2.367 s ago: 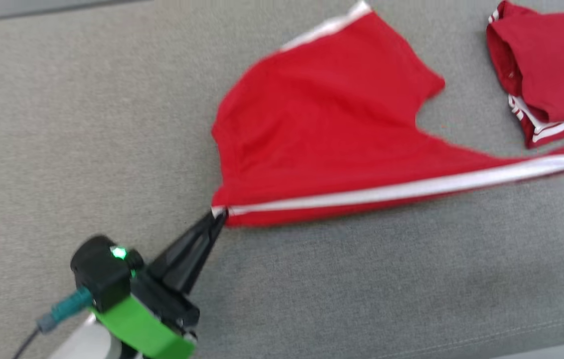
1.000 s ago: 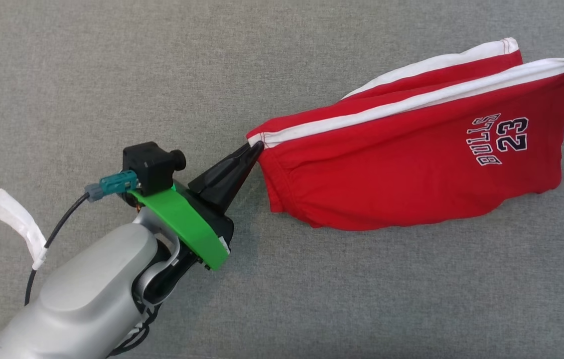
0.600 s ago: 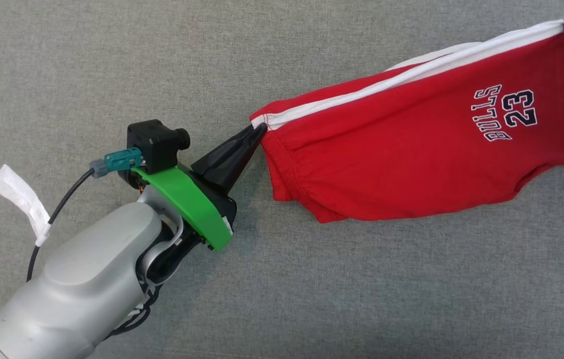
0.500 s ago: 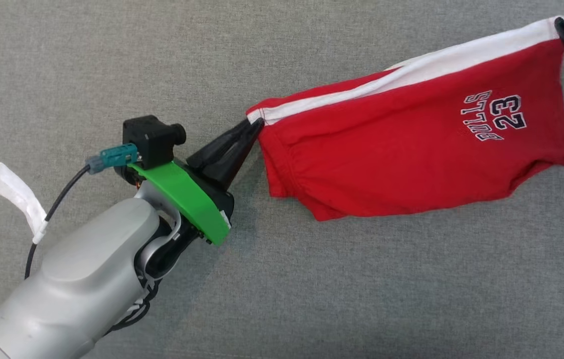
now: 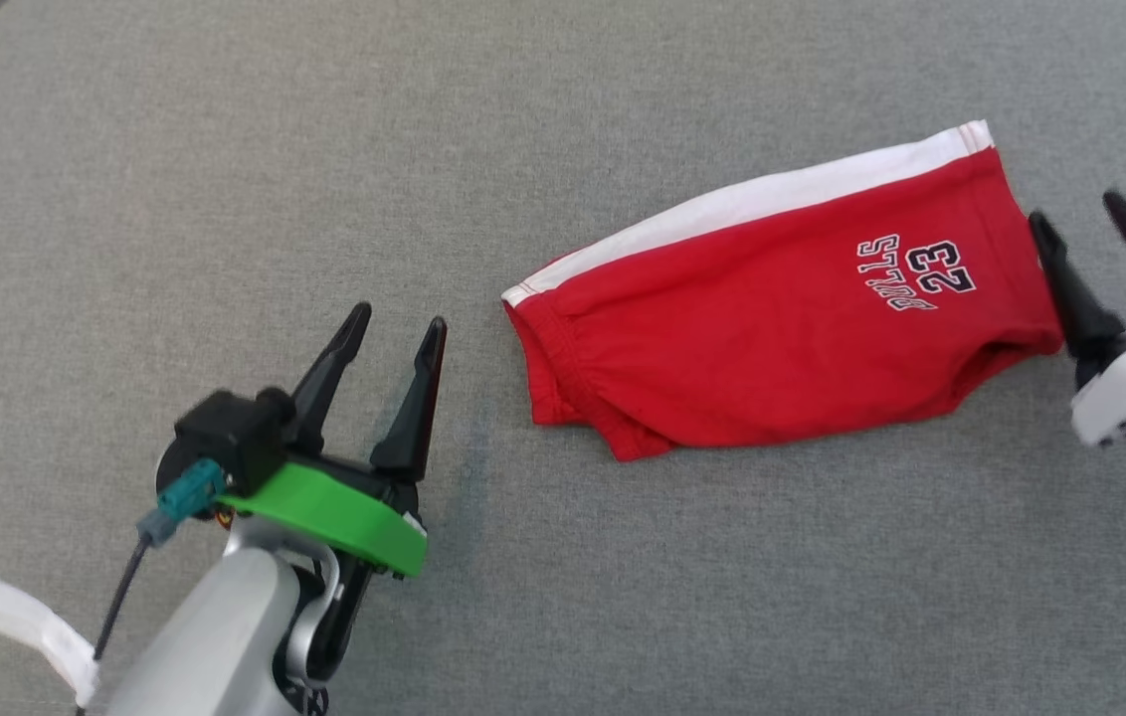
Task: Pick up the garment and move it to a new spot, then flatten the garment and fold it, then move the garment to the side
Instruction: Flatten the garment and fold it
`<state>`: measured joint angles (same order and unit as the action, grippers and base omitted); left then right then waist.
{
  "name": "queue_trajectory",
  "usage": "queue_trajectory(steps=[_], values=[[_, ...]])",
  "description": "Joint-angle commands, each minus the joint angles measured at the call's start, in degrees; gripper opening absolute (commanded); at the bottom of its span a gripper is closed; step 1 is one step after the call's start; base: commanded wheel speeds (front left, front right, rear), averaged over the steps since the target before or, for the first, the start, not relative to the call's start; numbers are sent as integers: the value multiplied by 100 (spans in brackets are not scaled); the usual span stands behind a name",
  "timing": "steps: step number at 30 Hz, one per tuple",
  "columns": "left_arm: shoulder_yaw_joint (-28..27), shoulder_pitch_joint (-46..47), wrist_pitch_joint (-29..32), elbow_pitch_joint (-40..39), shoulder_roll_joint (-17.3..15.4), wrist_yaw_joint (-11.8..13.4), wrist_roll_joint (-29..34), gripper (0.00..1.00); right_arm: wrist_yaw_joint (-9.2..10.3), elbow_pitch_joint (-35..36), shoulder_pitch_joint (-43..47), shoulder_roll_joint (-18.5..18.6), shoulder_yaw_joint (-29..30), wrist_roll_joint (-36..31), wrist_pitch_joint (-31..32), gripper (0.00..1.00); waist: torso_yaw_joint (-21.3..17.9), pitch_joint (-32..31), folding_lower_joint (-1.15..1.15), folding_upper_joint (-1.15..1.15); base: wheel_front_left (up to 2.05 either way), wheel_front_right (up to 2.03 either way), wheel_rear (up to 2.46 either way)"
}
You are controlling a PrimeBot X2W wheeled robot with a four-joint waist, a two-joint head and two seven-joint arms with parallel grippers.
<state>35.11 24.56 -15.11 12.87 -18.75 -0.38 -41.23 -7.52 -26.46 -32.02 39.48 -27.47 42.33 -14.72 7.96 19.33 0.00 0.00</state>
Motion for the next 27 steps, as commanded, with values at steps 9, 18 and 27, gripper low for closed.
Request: queue_trajectory(steps=[9,18,27], values=[[-1126,-1545,0,-649,996,131,1514,100,6,-384,889,-343,535,164,410,100,364,-681,0,0,0,0,0],[-1266,-1956,0,-762,1518,-268,2165,100,6,-1672,207,-665,1255,-424,1440,100,1069,-469,0,0,0,0,0],[-1179,-1850,-1,-727,1582,-432,2234,100,7,-2813,-10,-937,1392,-945,1886,87,1319,-342,0,0,0,0,0]])
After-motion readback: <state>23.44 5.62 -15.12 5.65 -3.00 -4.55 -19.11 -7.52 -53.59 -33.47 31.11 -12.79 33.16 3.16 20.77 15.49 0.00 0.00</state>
